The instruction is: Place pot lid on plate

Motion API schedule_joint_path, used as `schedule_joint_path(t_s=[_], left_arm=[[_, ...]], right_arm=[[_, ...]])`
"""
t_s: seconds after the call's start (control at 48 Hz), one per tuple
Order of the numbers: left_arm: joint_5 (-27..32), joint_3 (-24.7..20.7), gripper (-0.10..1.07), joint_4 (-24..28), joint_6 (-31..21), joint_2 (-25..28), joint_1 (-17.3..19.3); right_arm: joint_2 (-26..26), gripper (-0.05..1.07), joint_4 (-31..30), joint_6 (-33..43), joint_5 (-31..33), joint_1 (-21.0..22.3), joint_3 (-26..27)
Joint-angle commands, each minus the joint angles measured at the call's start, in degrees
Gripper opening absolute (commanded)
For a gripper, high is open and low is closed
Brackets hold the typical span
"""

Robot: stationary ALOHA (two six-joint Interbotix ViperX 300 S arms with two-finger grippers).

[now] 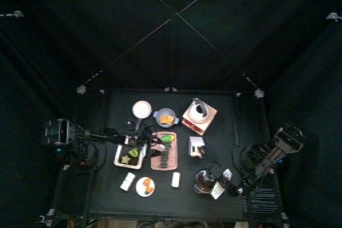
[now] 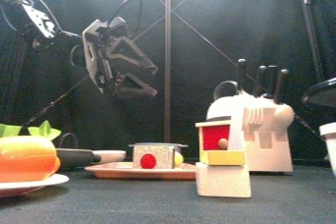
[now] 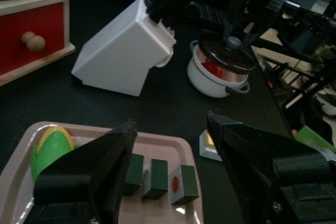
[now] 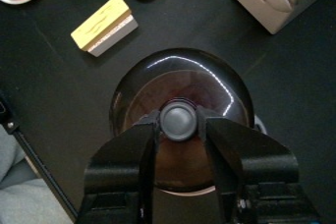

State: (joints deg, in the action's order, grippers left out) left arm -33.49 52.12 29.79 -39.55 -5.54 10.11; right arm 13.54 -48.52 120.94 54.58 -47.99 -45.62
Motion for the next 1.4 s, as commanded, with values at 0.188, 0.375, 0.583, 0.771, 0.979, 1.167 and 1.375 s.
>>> schedule_joint_path(t_s=[0.188, 0.375, 0.583, 0.771, 0.979, 1.167, 1.375], left_arm=[[-0.97, 2.46, 0.93, -0.09, 0.18, -5.36, -0.09], [-1.85, 6.77, 0.93, 0.00, 0.70, -11.69, -0.26], [-3.52, 11.43, 0.93, -0.18, 2.72, -18.54, -0.35], [-4.31, 15.12, 0.93, -0.70, 4.39, -23.82, -0.35], [-4.31, 18.28, 0.93, -1.85, 4.57, -26.81, 0.00], [-3.78, 19.86, 0.93, -3.43, 4.57, -26.81, 0.18], [-3.69, 20.83, 0.93, -3.43, 4.57, -26.81, 0.18]], right_arm=[[0.09, 0.65, -8.53, 0.09, -5.19, 5.63, 3.87], [-1.58, 0.65, -14.24, 0.09, -11.07, 12.13, 5.19], [-4.48, 0.65, -22.06, 0.09, -19.78, 20.04, 7.29], [-6.59, 0.65, -26.02, 0.09, -24.43, 26.10, 9.40], [-9.23, 0.65, -27.86, 0.09, -25.14, 32.78, 11.34], [-13.54, 0.65, -29.88, 0.09, -27.95, 37.71, 14.33], [-16.88, 0.65, -30.06, 0.09, -30.85, 40.08, 16.88]])
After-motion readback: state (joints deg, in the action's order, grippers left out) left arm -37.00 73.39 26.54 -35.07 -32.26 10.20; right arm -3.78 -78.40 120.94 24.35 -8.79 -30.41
